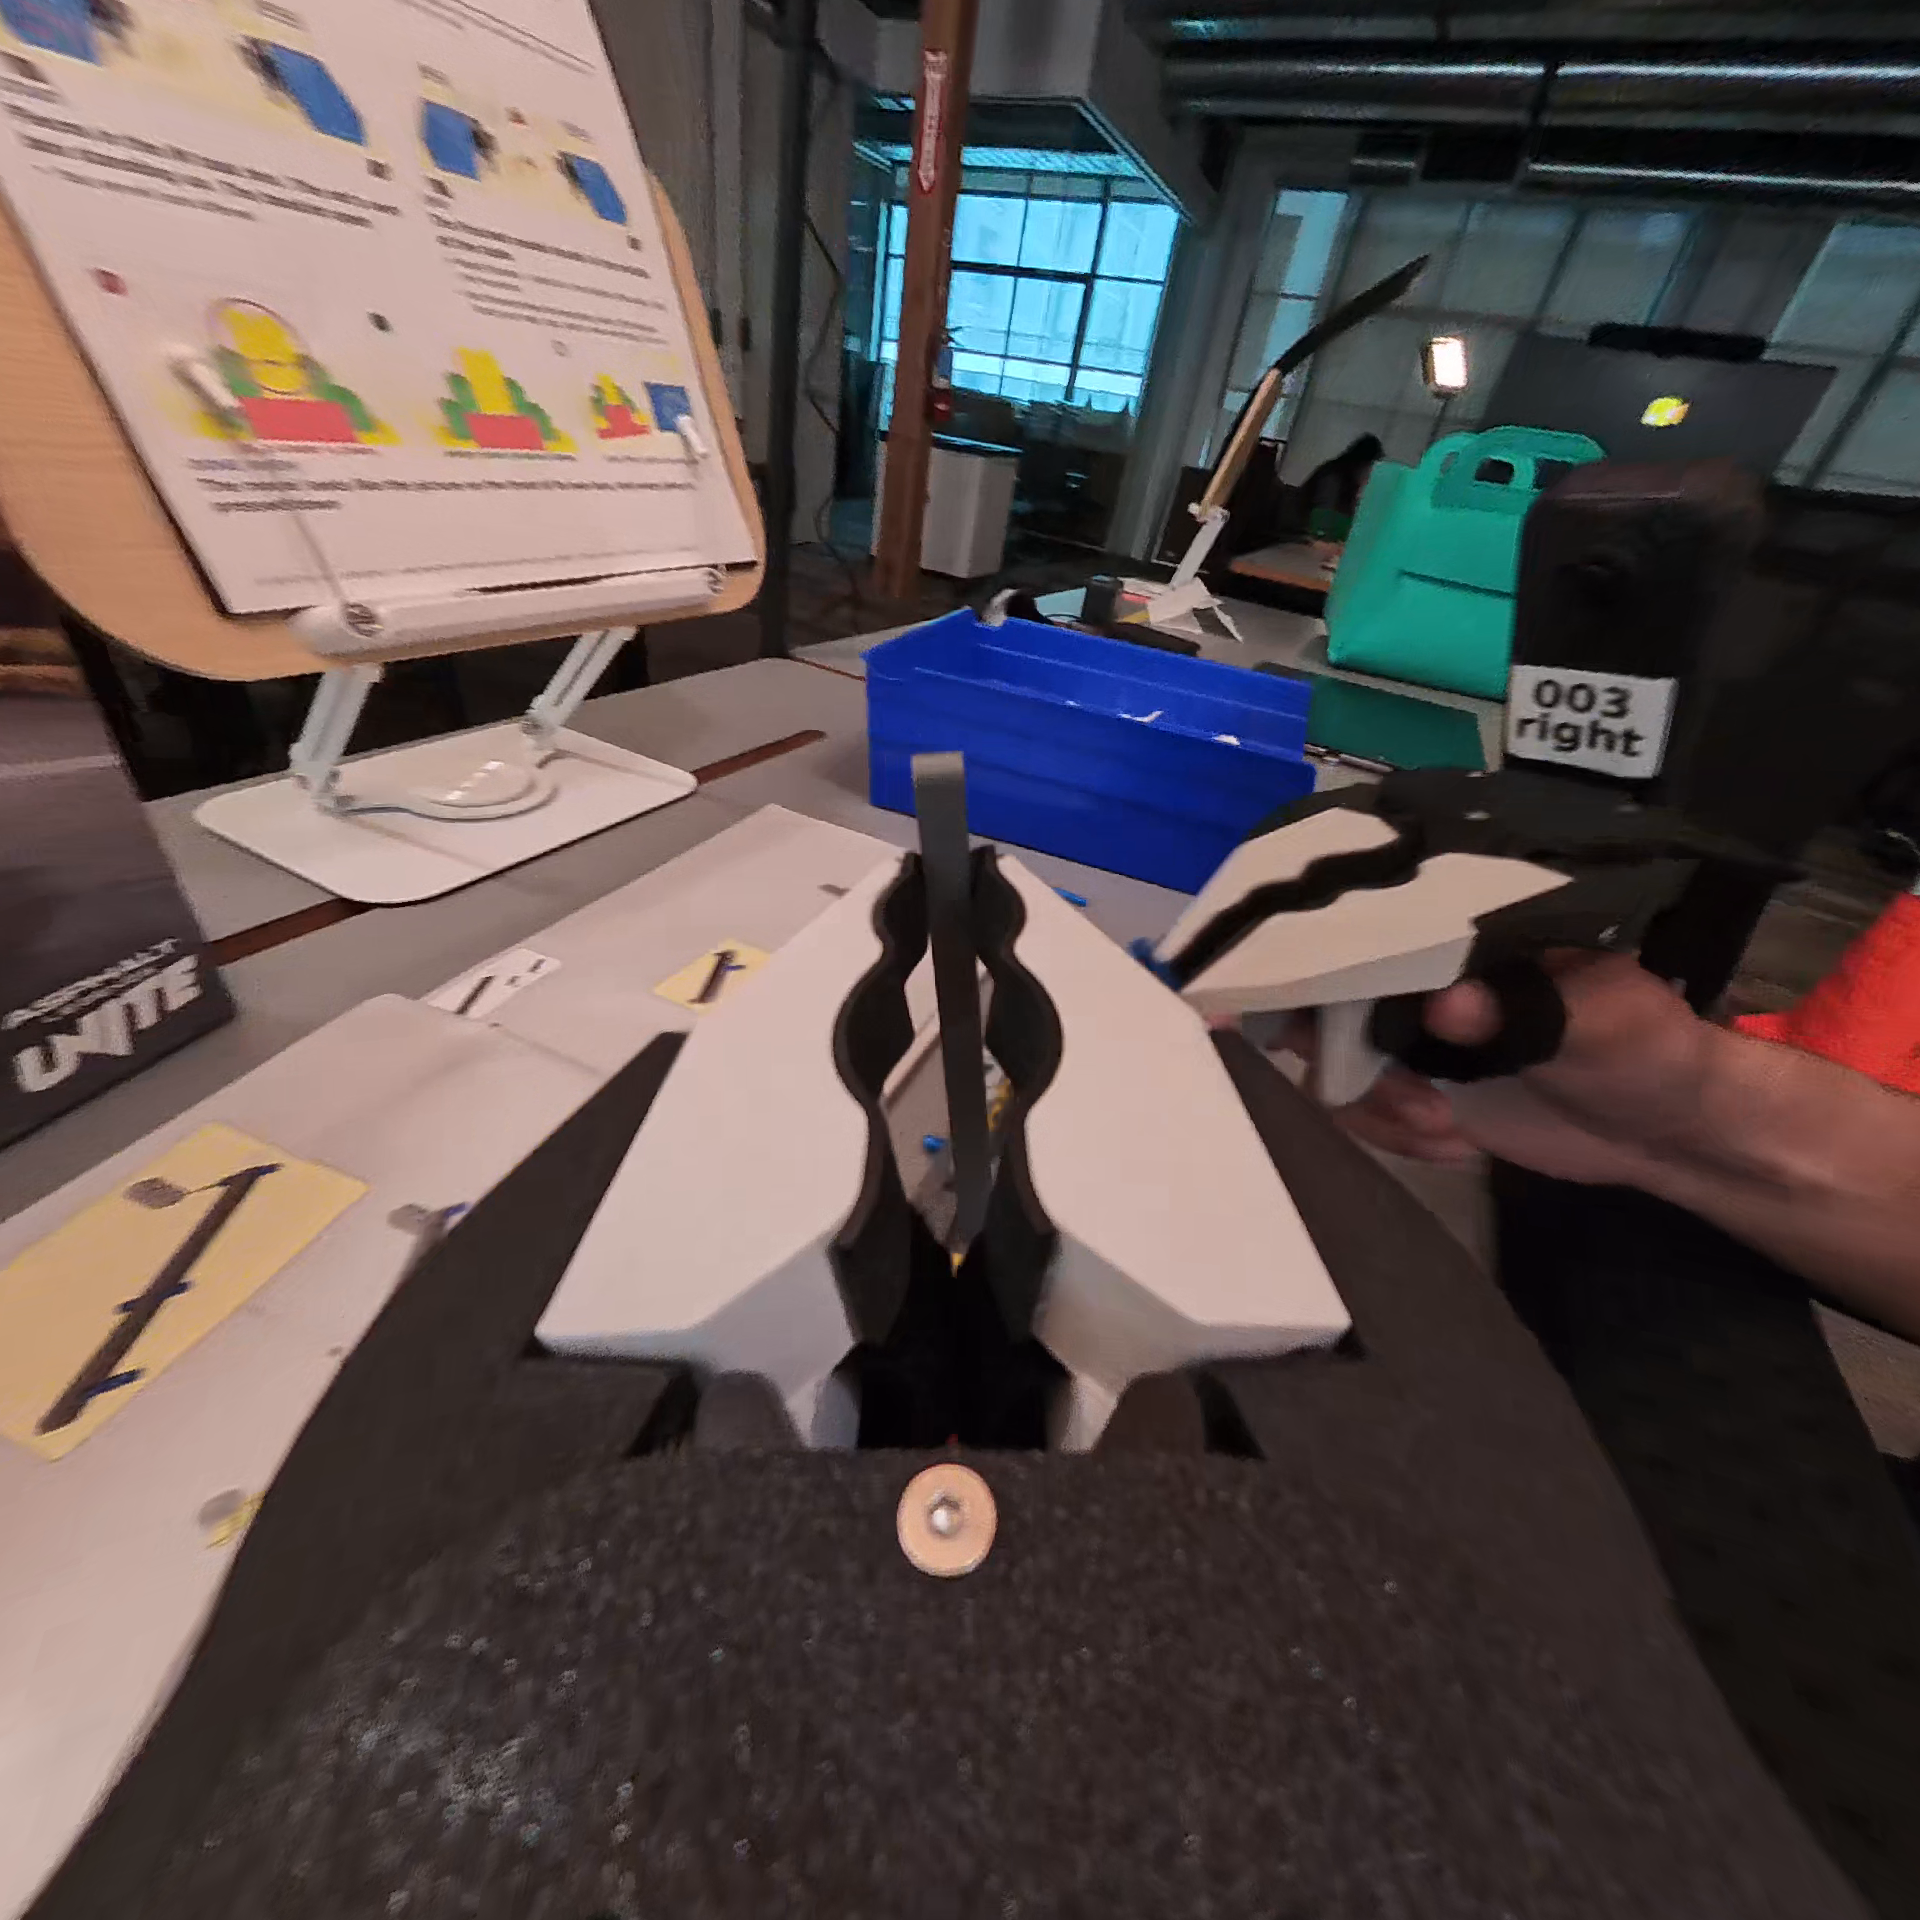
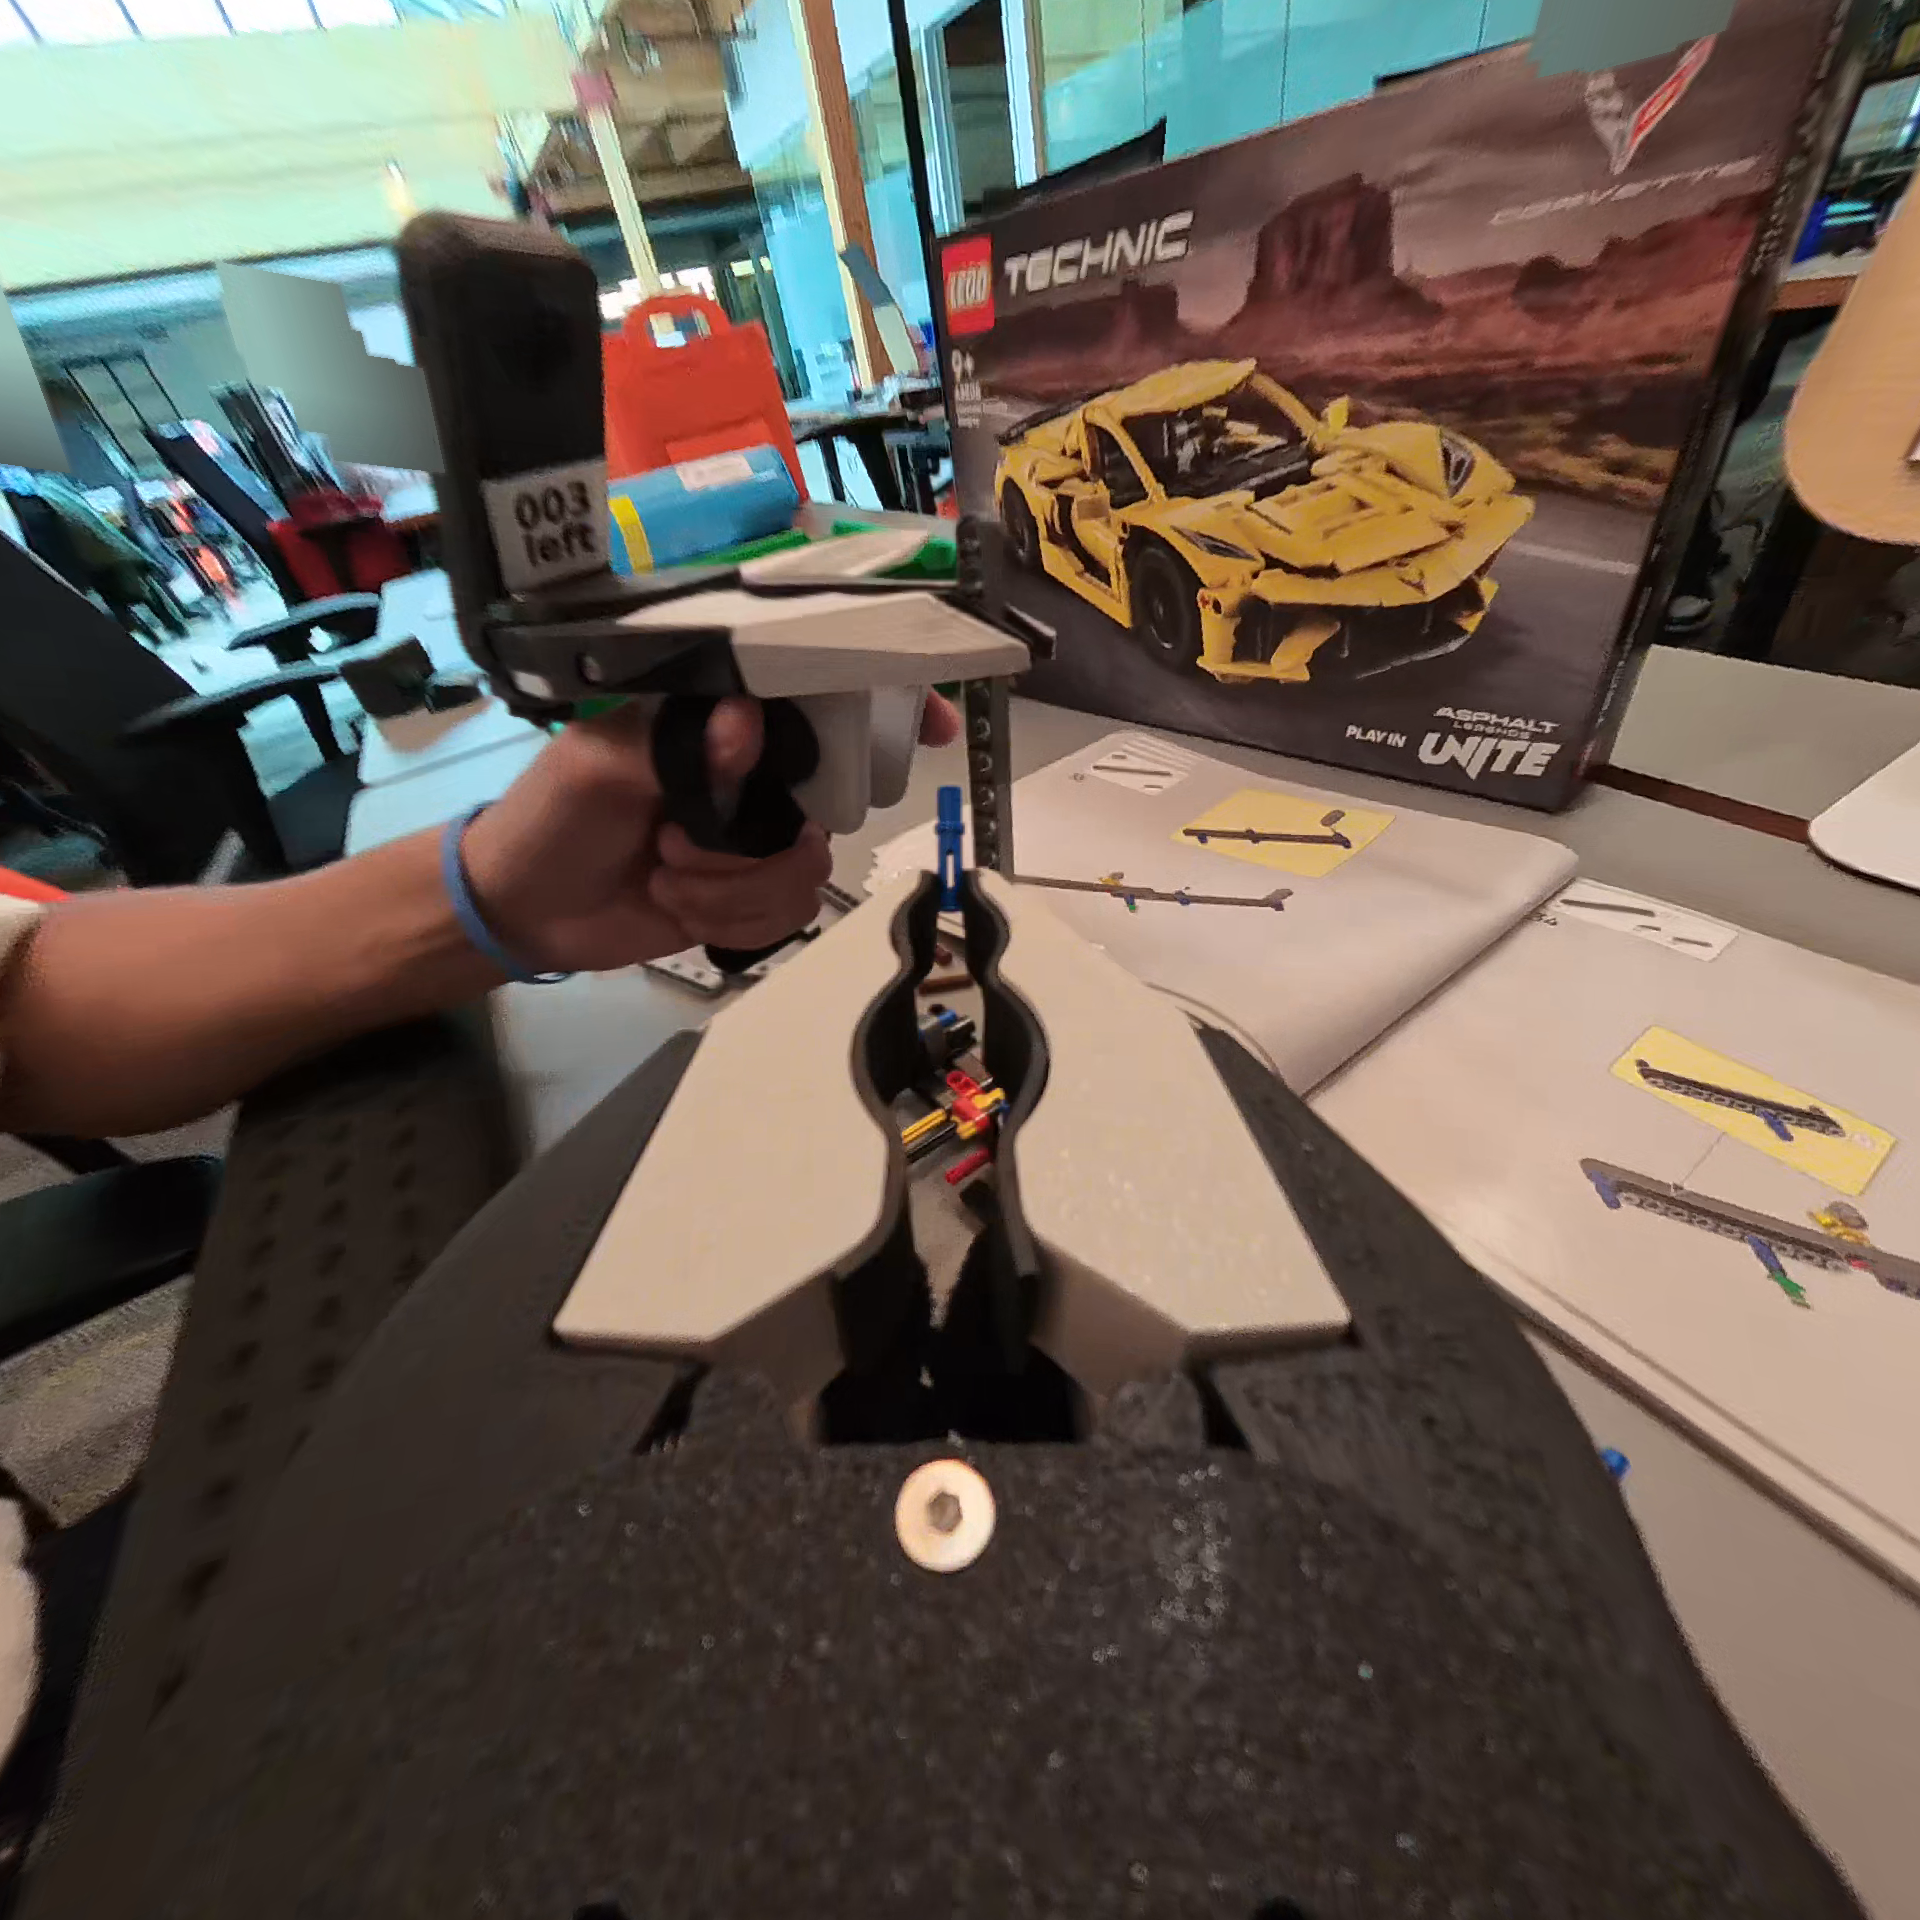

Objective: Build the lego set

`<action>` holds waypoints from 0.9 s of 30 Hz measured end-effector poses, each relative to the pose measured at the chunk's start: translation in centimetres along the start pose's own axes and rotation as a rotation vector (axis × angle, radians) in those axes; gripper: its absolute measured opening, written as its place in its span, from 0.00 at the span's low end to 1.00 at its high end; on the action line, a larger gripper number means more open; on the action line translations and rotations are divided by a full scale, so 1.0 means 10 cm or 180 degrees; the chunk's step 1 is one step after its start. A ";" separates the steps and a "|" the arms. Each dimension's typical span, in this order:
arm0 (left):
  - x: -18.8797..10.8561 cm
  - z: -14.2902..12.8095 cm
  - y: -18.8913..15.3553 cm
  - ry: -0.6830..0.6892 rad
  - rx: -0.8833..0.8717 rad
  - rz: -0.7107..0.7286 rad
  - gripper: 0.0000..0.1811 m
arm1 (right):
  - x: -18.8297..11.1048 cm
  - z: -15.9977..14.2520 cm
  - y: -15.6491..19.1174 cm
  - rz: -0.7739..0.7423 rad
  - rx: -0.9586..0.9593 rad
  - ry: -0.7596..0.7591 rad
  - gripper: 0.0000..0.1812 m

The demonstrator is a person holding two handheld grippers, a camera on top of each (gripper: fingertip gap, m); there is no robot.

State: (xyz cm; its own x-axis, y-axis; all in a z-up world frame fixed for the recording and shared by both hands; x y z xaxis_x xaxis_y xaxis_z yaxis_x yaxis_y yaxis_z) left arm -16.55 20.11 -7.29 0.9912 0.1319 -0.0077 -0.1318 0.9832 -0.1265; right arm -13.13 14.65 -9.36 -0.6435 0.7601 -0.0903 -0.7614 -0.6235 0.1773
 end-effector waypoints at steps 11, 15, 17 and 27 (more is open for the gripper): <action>0.03 -0.06 -0.11 0.0129 0.0006 -0.0028 0.04 | 0.15 0.10 -0.01 -0.0158 -0.0057 -0.0226 0.01; 0.07 -0.12 -0.16 0.0233 0.0142 -0.0030 0.04 | 0.16 0.07 0.00 -0.0175 -0.0082 -0.0195 0.01; 0.08 -0.14 -0.18 0.0260 0.0198 -0.0041 0.04 | 0.16 0.07 0.00 -0.0169 -0.0085 -0.0166 0.01; 0.12 -0.23 -0.27 0.0466 0.0967 0.0094 0.04 | 0.14 -0.08 -0.04 -0.0080 0.0121 0.0171 0.01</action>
State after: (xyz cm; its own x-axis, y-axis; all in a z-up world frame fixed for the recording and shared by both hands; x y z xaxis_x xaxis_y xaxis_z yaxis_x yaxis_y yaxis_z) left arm -14.97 17.31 -9.24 0.9748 0.1630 -0.1522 -0.1353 0.9749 0.1770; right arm -13.77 15.80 -10.30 -0.6283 0.7639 -0.1474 -0.7745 -0.5963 0.2113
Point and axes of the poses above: each gripper's, where its closed fingertips meet, x out along the fingers, z out of its top, y = z × x across the jaws, the point moved 2 cm from there along -x, back along the fingers, and after that the axes turned 1 degree about x, right-handed, at the moved point
